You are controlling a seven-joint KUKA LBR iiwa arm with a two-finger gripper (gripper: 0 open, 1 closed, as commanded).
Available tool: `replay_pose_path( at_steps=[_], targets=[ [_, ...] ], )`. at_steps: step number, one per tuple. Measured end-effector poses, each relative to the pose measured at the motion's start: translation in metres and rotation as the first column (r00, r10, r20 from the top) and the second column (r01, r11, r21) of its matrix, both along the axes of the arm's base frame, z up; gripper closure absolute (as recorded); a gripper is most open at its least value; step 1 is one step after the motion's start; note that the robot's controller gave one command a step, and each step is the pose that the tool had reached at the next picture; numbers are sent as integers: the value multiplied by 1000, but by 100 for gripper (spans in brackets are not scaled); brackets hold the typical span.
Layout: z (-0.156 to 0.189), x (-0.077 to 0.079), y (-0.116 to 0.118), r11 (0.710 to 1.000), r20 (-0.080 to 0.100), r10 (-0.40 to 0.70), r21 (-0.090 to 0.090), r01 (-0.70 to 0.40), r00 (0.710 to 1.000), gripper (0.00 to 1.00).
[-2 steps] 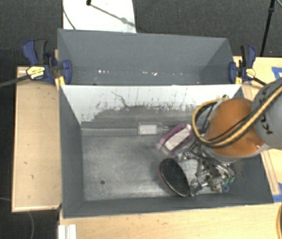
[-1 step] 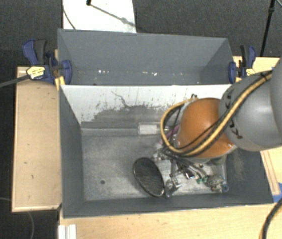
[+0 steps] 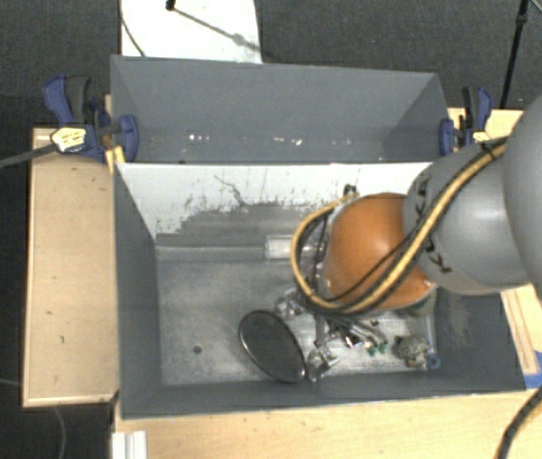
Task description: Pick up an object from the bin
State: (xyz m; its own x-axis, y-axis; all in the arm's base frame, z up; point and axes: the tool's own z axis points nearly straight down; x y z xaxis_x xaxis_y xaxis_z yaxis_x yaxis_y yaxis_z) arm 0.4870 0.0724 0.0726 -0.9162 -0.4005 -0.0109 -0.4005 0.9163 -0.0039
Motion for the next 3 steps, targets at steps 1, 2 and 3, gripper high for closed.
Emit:
replay_pose_path(
  at_steps=[1,2,3],
  targets=[
    [1,0,1,1000,1,3,1,-3,1000,100],
    [59,-1,-16,1000,-4,-22,0,22,1000,100],
    [93,3,-13,994,-5,-107,2,107,994,100]
  ],
)
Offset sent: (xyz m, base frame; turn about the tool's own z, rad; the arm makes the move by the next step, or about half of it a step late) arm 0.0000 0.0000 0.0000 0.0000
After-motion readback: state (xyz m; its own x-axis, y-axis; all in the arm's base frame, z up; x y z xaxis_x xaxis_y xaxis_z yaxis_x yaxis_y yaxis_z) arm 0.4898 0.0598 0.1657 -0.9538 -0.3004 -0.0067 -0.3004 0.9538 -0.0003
